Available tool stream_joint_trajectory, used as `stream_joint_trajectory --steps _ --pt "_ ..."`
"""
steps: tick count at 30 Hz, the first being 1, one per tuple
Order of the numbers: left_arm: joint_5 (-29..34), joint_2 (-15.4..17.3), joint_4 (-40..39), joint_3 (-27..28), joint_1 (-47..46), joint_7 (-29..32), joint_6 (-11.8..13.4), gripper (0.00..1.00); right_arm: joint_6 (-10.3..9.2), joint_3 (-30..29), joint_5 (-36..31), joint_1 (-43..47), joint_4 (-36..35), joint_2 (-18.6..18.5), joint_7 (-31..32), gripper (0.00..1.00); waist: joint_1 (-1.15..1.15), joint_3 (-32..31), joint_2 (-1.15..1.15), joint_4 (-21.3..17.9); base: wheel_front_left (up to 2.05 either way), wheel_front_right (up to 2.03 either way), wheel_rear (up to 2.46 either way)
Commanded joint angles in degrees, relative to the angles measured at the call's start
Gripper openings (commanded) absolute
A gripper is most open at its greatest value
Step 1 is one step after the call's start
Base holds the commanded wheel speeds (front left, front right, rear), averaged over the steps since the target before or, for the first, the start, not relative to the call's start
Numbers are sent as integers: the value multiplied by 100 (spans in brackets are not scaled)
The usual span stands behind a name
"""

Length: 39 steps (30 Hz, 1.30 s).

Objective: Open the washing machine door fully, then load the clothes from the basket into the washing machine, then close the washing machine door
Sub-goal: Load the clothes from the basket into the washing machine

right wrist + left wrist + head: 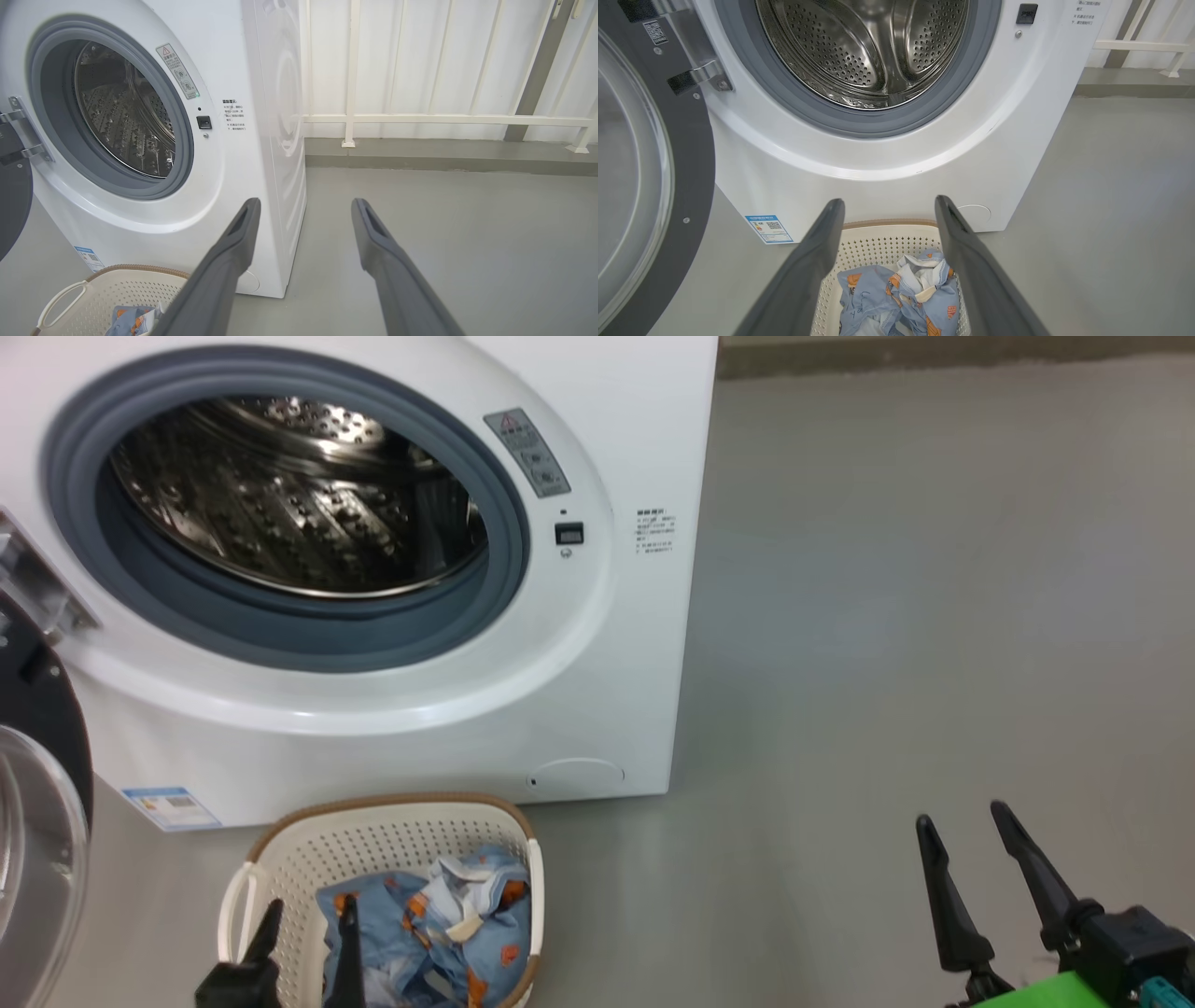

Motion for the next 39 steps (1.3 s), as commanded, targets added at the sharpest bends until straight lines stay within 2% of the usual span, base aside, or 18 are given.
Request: stream_joint_trajectory --steps 1,12,19,25,33,39 --pt "-94 28 91 145 -359 -21 -78 100 9 172 49 -275 -183 -37 -14 100 0 185 0 -24 0 0 0" --pt "-718 -98 3013 -145 -2237 529 -912 100 9 348 54 -861 -303 -62 -53 100 0 1314 0 -320 0 0 0" --pt "-1189 -128 4377 -341 -3250 811 -1104 100 9 540 91 -1292 -277 -30 -169 100 0 2122 0 -738 0 0 0" --pt "-1762 -78 4733 -630 -3708 1099 -1114 100 9 653 141 -1564 -263 -1 -254 100 0 2722 0 -1011 0 0 0" --pt "-2503 347 5074 -808 -4217 1259 -1115 100 9 807 172 -1949 -330 27 -318 100 0 3515 0 -1309 0 0 0" --pt "-2858 548 5217 -892 -4543 1284 -1115 100 9 814 171 -2087 -488 36 -328 100 0 3990 0 -1408 0 0 0"
